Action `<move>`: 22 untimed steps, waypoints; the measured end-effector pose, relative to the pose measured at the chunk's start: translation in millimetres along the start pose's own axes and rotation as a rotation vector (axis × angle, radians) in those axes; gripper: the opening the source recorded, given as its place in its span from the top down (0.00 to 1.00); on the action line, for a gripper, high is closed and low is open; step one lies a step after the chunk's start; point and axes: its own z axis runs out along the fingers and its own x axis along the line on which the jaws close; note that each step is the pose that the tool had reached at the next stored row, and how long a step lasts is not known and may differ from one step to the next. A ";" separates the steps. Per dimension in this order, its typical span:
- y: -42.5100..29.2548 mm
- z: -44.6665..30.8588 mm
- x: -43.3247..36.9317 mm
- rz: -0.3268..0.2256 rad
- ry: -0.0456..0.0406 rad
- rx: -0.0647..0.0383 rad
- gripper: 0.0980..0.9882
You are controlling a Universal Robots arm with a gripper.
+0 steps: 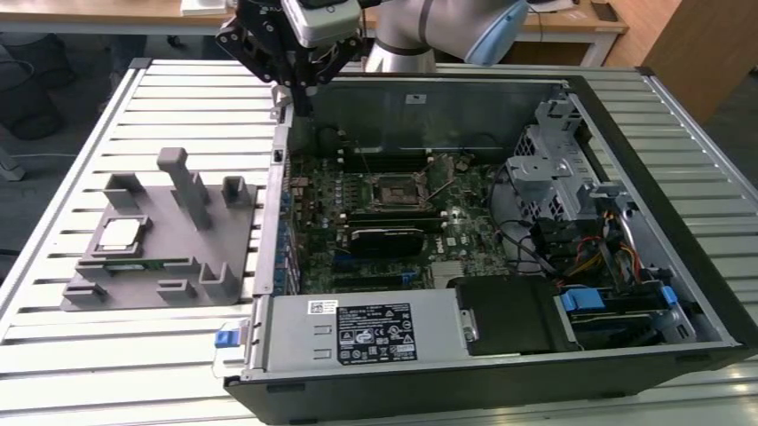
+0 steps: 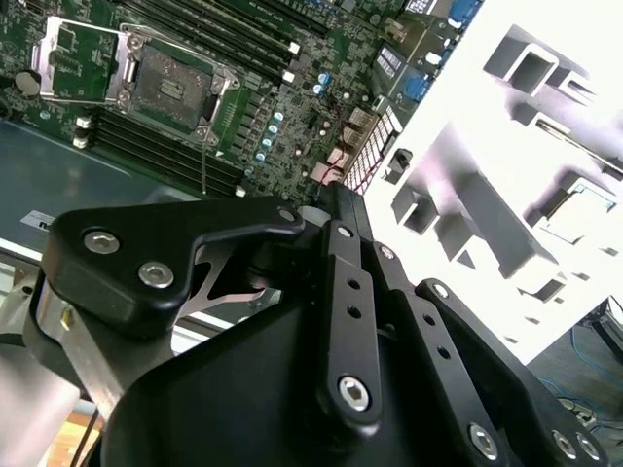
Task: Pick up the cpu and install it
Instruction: 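Reach for the cpu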
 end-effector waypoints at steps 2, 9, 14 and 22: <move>-0.1 0.0 1.0 0.000 0.0000 0.000 0.99; -0.4 0.0 4.5 0.000 0.0000 0.000 0.99; -0.6 0.0 7.2 0.000 0.0000 0.000 0.99; -0.9 -0.1 11.8 0.000 0.0000 0.000 0.99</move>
